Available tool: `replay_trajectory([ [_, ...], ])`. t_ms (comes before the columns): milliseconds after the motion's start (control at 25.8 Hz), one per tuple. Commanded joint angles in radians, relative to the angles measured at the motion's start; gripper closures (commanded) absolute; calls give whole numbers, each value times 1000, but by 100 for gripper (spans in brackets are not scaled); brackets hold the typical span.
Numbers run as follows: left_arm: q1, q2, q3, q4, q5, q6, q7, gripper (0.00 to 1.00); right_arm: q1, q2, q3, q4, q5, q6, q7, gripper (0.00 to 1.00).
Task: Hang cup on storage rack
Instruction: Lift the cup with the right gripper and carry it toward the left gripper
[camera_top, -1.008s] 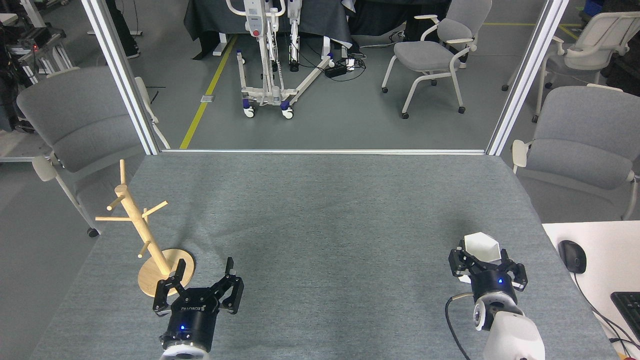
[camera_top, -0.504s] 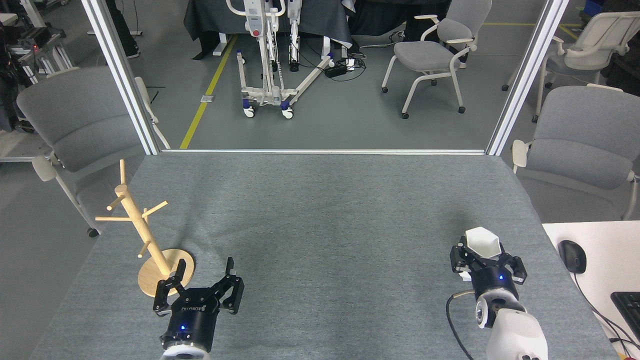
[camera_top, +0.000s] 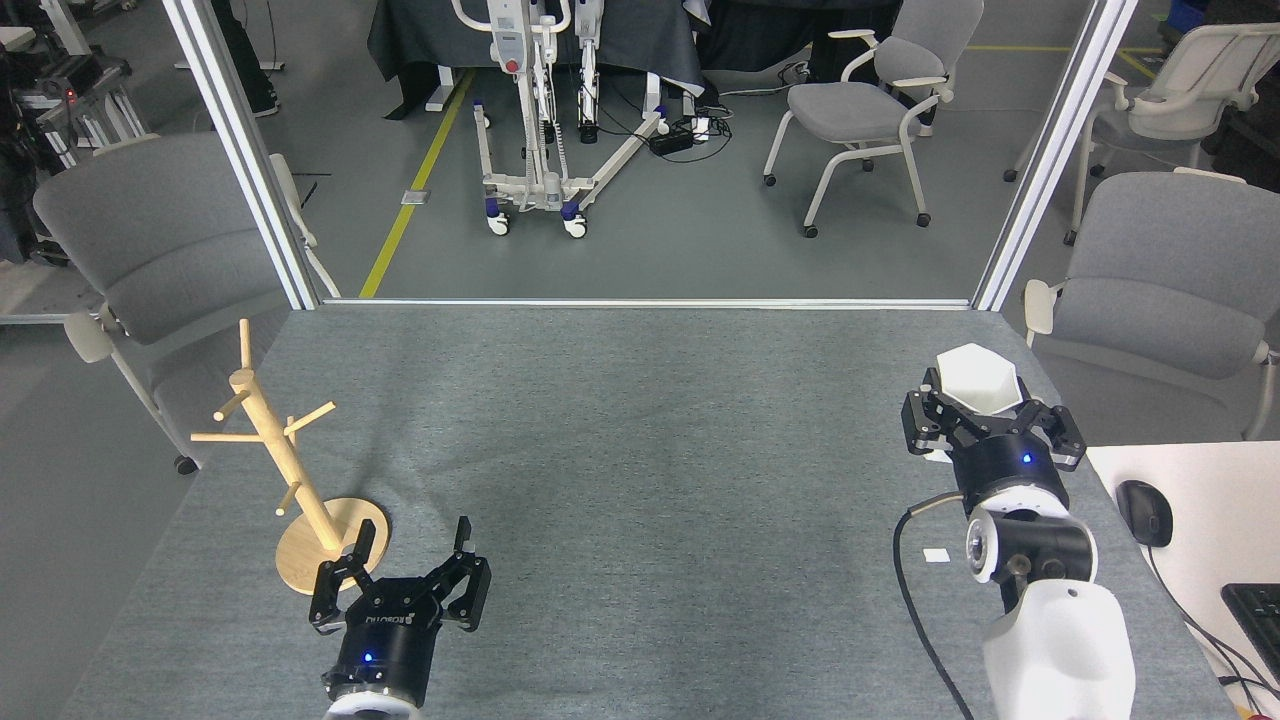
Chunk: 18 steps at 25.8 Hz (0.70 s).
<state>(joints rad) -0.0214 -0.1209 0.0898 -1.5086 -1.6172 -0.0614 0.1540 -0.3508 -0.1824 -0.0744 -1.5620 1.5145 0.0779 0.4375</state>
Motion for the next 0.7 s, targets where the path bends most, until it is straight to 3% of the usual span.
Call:
replay_trajectory([
  [0, 6, 1, -5, -2, -3, -3, 1, 1, 39, 3, 271, -154, -2, 264, 52, 82],
  [78, 11, 4, -10, -5, -3, -14, 2, 0, 21, 9, 469, -173, 4, 465, 52, 82],
  [194, 60, 12, -68, -42, -12, -46, 13, 1, -34, 6, 602, -174, 27, 649, 63, 82],
  [349, 109, 33, -189, -111, -61, -74, 5, 1, -46, 9, 679, -173, 33, 740, 69, 83],
  [465, 101, 30, -263, -116, -202, -77, 2, 1, -48, 12, 691, -173, 38, 766, 78, 83],
  [543, 95, 20, -300, -117, -280, -80, -1, 1, -57, 14, 719, -170, 58, 789, 118, 83],
  [659, 41, 21, -343, -120, -296, -95, -82, 1, -79, 34, 777, -168, 102, 849, 202, 83],
])
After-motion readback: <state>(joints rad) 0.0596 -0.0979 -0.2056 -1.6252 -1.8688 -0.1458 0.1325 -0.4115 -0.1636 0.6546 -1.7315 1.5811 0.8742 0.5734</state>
